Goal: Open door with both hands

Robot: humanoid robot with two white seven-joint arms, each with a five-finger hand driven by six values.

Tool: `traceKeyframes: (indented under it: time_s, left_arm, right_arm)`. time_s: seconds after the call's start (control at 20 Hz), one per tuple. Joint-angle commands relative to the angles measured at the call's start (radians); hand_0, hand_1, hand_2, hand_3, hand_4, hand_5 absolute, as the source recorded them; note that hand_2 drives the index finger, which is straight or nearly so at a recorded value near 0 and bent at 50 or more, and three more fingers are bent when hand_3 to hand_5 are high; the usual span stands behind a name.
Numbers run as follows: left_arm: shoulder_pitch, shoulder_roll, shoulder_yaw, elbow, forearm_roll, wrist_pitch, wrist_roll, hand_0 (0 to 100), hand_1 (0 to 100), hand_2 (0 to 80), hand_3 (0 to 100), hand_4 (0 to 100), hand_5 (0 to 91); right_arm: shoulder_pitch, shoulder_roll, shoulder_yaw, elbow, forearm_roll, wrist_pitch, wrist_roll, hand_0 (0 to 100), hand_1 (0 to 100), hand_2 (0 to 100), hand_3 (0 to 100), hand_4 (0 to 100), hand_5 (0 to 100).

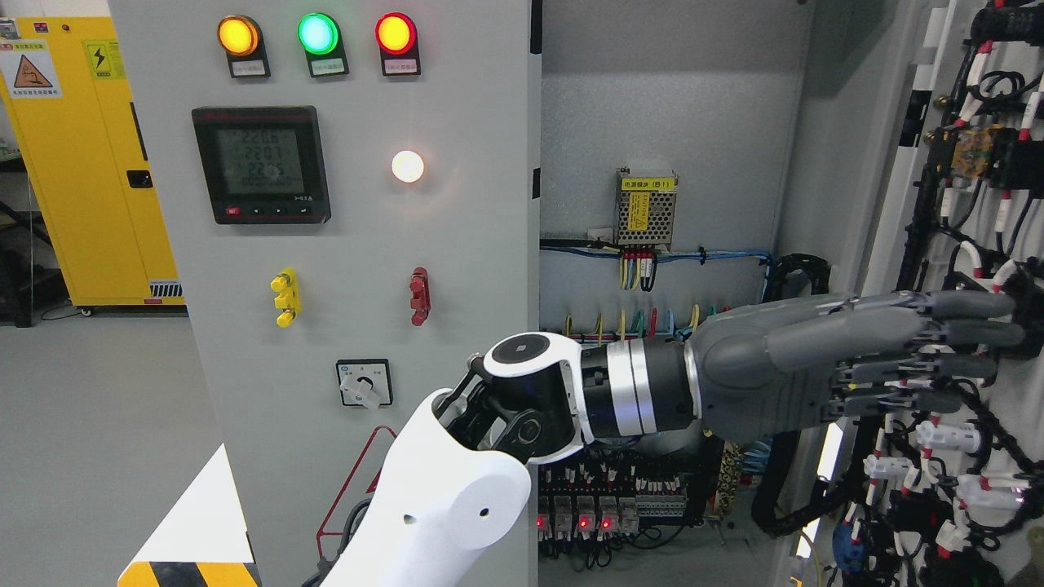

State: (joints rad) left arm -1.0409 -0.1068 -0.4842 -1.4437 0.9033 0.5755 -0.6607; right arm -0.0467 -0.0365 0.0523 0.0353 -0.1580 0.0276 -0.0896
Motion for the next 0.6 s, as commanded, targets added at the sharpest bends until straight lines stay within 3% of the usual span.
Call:
traceKeyframes:
  time_s: [0.0, 0.1, 0.35, 0.45, 0.55]
  left_arm:
    - [0.229, 0.209, 0.085, -0.195, -0.01, -0.006, -0.002, 12, 56, 0.0, 0, 0, 0.0]
    - [0.319, 0.268, 0.096, -0.196, -0.012, -0.012, -0.001, 12, 56, 0.0, 0, 0, 0.0]
    - [0.568, 0.355, 0.113, -0.192, -0.03, -0.045, 0.104, 12, 56, 0.0, 0, 0, 0.0]
    - [0.657, 0.401, 0.11, -0.185, -0.044, -0.071, 0.115, 12, 56, 0.0, 0, 0, 0.0]
    - [0.766, 0.433, 0.107, -0.173, -0.12, -0.106, 0.115, 12, 56, 0.0, 0, 0, 0.0]
  right_arm:
    - [0.001, 0.0, 0.0, 0.0, 0.0, 0.0, 0.001, 0, 50, 4, 0, 0, 0]
    - [0.001, 0.0, 0.0, 0.0, 0.0, 0.0, -0.001, 0, 50, 4, 0, 0, 0]
    - [0.001, 0.001, 0.0, 0.0, 0.0, 0.0, 0.001, 0, 50, 4, 0, 0, 0]
    - [0.001, 0.001, 0.0, 0.0, 0.0, 0.0, 0.001, 0, 50, 4, 0, 0, 0]
    - [0.001, 0.001, 0.0, 0.0, 0.0, 0.0, 0.001, 0, 50, 4, 0, 0, 0]
